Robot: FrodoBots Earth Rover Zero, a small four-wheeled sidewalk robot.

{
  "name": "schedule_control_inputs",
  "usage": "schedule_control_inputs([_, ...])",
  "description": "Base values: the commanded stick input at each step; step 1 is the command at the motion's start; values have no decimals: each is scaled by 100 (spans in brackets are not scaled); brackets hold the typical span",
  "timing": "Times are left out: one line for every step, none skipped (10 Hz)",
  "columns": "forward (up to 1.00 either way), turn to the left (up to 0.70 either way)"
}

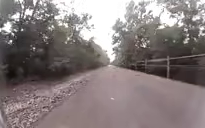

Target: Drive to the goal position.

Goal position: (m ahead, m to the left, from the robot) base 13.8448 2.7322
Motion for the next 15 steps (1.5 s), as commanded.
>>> schedule_control_inputs([70, 0])
schedule_control_inputs([70, 0])
schedule_control_inputs([70, 0])
schedule_control_inputs([70, 0])
schedule_control_inputs([70, -1])
schedule_control_inputs([70, -2])
schedule_control_inputs([70, -3])
schedule_control_inputs([70, -3])
schedule_control_inputs([70, -3])
schedule_control_inputs([70, 0])
schedule_control_inputs([70, 0])
schedule_control_inputs([70, -2])
schedule_control_inputs([70, -27])
schedule_control_inputs([70, -29])
schedule_control_inputs([70, -10])
